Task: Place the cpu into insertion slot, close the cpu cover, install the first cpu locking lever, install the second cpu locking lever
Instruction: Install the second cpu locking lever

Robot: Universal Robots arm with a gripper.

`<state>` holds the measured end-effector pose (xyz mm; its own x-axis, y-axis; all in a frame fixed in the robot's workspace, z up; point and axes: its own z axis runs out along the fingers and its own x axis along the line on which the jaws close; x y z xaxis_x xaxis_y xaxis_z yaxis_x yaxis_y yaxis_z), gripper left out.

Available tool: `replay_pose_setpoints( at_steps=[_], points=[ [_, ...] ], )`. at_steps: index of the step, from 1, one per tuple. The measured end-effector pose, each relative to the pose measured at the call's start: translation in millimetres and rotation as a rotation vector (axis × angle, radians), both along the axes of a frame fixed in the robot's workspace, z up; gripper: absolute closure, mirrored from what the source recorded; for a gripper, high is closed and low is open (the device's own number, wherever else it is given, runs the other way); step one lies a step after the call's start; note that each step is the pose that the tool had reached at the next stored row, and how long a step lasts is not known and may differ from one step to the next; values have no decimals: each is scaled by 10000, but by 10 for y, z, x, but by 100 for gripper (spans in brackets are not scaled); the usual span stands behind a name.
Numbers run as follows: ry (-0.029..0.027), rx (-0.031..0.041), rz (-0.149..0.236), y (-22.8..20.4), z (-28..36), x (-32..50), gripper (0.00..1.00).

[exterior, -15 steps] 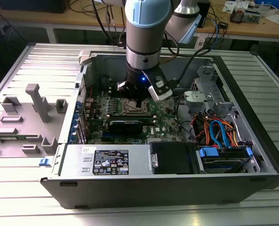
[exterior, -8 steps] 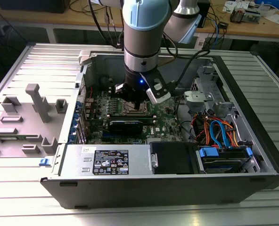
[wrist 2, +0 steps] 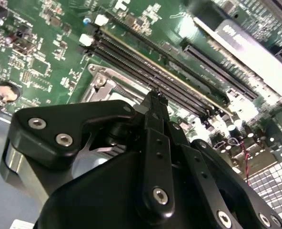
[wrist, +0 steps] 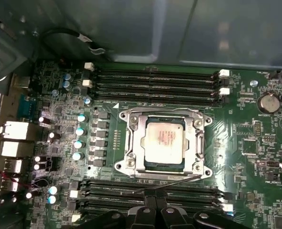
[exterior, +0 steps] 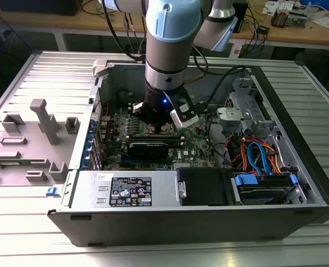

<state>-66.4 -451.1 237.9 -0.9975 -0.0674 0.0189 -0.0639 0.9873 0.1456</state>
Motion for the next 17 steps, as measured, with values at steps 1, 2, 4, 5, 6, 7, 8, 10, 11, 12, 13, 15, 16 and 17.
replay_pose_setpoints(
  at_steps=[1, 2, 4, 5, 6, 7, 8, 10, 11, 12, 13, 15, 16, 17],
  points=[
    [0, 15, 0, -1, -2, -26, 89],
    [0, 19, 2, -1, -3, -27, 89],
    [0, 22, 0, -2, -3, -29, 89],
    [0, 25, 0, -2, -3, -29, 89],
    [0, 25, 0, -1, -3, -29, 89],
    [0, 25, 1, -2, -3, -29, 89],
    [0, 26, 0, -2, -3, -29, 89],
    [0, 26, 0, -2, -3, -30, 89],
    [0, 26, 0, -2, -3, -30, 89],
    [0, 26, 0, -1, -3, -29, 89],
    [0, 27, 0, -2, -3, -27, 89],
    [-1, 39, 1, -1, -3, -19, 89],
    [-1, 45, 2, -1, -3, -16, 89],
    [2, 74, 3, -2, -2, -14, 89]
  ],
)
